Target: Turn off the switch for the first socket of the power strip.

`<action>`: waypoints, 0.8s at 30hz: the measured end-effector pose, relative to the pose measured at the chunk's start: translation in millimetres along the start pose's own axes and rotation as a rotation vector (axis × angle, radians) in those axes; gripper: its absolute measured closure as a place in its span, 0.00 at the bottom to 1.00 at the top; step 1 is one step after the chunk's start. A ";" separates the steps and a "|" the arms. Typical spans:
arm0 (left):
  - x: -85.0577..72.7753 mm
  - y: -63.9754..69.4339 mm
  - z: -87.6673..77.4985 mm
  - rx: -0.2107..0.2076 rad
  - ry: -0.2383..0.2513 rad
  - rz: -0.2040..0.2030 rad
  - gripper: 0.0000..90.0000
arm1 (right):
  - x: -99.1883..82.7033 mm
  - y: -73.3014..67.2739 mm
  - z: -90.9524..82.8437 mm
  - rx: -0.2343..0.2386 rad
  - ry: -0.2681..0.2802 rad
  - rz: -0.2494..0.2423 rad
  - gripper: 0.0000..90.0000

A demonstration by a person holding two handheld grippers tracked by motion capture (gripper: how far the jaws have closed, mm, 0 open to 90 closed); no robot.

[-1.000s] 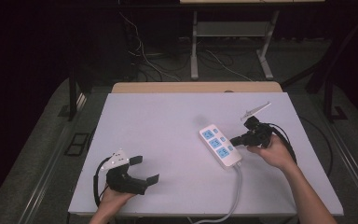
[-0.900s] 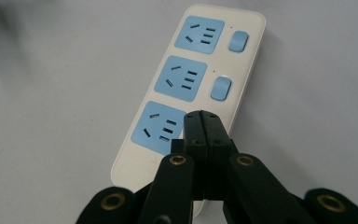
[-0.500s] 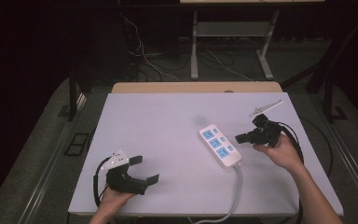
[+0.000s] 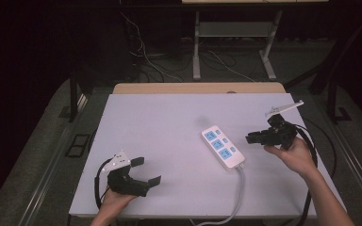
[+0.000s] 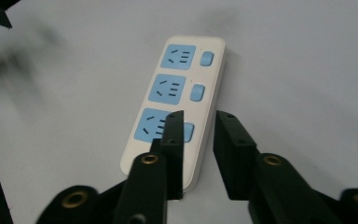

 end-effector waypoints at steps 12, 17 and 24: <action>-0.3 0.0 0.4 0.001 -0.002 -0.001 0.00 | -9.9 0.6 -19.4 -0.094 0.069 0.083 0.23; -0.4 0.0 0.4 0.002 -0.002 -0.002 0.00 | -16.2 -2.0 -24.6 -0.088 0.085 0.098 0.10; -0.4 0.4 0.7 0.002 -0.003 -0.001 0.00 | -28.2 -7.6 -32.4 -0.041 0.117 0.114 0.00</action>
Point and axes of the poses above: each handheld gripper's, and its own axes: z roughly forward along the jaws, x roughly out of its top, y roughly to its right, the point moved 4 cm from there along z, roughly forward along the jaws, and after that the axes turned 14 degrees about y, right-handed, at the moved point
